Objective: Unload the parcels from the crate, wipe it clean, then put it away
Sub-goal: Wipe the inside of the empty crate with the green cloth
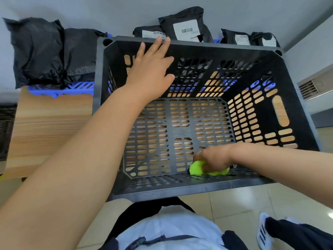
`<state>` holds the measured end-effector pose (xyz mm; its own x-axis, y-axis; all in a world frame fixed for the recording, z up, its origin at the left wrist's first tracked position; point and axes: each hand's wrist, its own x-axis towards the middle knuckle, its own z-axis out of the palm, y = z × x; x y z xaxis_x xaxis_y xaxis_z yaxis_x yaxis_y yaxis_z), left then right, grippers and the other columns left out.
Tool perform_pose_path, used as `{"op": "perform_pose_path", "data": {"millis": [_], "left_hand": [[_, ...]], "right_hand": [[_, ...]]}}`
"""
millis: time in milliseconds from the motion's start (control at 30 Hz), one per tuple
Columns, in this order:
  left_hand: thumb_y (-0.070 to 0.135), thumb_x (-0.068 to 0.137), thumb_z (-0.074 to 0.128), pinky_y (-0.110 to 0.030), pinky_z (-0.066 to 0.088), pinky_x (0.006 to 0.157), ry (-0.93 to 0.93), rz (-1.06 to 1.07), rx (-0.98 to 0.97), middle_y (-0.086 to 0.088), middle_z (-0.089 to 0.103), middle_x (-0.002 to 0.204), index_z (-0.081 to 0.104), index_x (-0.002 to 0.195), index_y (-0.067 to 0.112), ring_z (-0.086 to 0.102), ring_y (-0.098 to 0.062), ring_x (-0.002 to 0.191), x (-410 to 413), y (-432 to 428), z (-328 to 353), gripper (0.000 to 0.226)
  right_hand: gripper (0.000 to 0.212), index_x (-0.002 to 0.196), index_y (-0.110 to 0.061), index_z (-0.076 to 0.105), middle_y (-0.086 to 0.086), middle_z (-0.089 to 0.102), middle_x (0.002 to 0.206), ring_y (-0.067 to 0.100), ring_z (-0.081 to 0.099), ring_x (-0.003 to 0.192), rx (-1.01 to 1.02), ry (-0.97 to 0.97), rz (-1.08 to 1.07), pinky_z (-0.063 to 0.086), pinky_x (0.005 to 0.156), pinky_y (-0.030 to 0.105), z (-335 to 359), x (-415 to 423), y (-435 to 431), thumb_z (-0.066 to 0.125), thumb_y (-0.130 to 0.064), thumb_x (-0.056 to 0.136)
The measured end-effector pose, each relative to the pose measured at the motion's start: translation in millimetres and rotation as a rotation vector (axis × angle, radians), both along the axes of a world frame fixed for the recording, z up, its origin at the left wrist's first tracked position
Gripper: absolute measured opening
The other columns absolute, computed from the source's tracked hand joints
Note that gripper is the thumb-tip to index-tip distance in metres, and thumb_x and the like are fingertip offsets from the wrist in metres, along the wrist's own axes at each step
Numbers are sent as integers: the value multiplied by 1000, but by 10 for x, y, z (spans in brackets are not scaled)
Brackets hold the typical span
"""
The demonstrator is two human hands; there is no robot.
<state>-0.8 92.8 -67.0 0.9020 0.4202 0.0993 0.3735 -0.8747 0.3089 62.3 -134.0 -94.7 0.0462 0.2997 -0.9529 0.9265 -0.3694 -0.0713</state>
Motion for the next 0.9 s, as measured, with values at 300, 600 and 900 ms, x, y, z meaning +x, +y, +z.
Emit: {"op": "perform_pose_path", "data": {"millis": [300,600,900], "left_hand": [[31,95,46,-45,-5,117,-3,0,-22,-5,4,160,50,134,16,-4,-20,147,-14,-8,13,42],[31,94,45,-46,-2,119,-8,-9,-46,-5,5,160,49,136,18,-4,-21,147,-10,7,13,44],[31,94,47,-47,-3,118,5,-17,-25,-5,3,160,53,132,16,-5,-20,147,-28,4,8,42]], "right_hand": [[39,135,-19,48,7,57,122,19,50,89,199,130,0,43,69,28,92,-695,543,47,-24,96],[46,136,-16,46,10,57,123,27,56,106,381,232,-54,50,82,31,112,-1098,813,55,-29,93],[45,134,-23,51,2,60,116,16,55,92,424,359,-96,44,72,22,217,-987,708,61,-19,90]]}}
